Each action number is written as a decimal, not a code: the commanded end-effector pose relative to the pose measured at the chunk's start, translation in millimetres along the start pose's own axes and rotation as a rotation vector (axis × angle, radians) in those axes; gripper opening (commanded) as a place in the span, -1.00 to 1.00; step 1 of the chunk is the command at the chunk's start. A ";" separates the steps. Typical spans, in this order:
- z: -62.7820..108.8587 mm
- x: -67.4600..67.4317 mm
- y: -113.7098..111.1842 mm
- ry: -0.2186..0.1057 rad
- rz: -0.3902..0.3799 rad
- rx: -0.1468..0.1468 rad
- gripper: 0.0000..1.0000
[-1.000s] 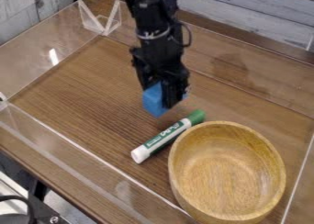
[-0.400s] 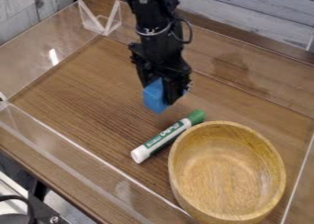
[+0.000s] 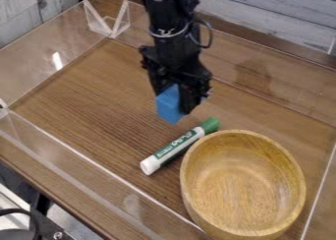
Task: Put the blue block in the brown bowl
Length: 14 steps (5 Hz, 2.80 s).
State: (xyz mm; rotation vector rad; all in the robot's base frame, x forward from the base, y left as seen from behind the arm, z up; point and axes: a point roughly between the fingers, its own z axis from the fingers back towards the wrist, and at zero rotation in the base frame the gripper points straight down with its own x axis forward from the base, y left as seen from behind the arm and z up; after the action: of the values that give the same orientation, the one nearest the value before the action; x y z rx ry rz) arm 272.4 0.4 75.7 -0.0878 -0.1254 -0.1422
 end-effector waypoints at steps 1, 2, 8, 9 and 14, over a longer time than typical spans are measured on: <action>17.2 4.1 -11.3 -0.053 0.000 0.015 -1.00; 20.2 1.0 -21.9 -0.053 0.005 0.018 -1.00; 30.7 -11.8 -48.8 -0.055 0.005 0.037 -1.00; 33.6 -13.7 -55.6 -0.065 0.006 0.044 -1.00; 35.1 -24.6 -83.6 -0.080 0.033 0.056 -1.00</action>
State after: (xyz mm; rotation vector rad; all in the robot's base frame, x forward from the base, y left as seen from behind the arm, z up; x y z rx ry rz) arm 228.3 -74.5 102.3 -0.0317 -0.1601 -0.1010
